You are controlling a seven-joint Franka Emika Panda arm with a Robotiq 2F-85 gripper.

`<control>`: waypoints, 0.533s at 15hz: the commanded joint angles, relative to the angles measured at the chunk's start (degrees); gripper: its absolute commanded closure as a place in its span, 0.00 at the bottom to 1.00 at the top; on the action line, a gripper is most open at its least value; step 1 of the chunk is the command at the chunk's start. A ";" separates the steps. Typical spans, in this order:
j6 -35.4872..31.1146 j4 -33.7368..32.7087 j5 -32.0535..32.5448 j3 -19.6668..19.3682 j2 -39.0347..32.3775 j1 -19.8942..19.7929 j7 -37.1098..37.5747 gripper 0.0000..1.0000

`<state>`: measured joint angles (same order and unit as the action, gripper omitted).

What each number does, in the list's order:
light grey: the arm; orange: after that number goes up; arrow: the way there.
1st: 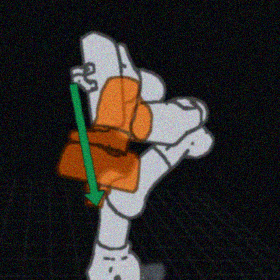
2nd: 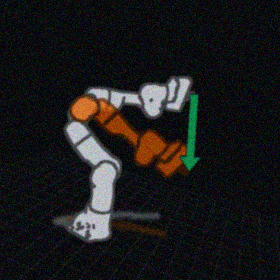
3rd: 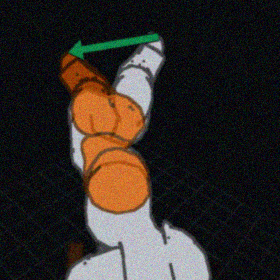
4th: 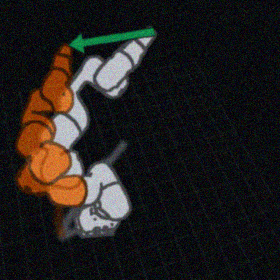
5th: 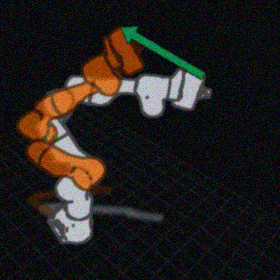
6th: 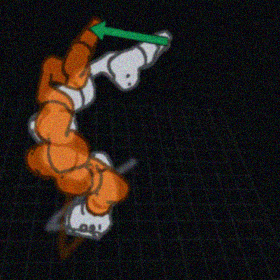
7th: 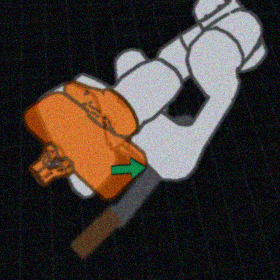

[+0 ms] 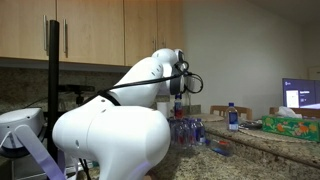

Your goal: Pick up the bottle from the countertop and put it in the packet of bottles of water.

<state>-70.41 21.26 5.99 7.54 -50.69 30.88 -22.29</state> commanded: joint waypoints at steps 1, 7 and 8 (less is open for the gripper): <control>0.27 1.25 -0.27 -0.66 1.02 0.22 0.34 0.89; 0.78 1.51 -0.29 -1.28 0.41 -0.40 0.78 0.38; 0.79 1.39 -0.22 -1.37 0.29 -0.29 0.67 0.33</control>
<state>-70.33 21.27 6.02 6.46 -50.92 30.80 -22.13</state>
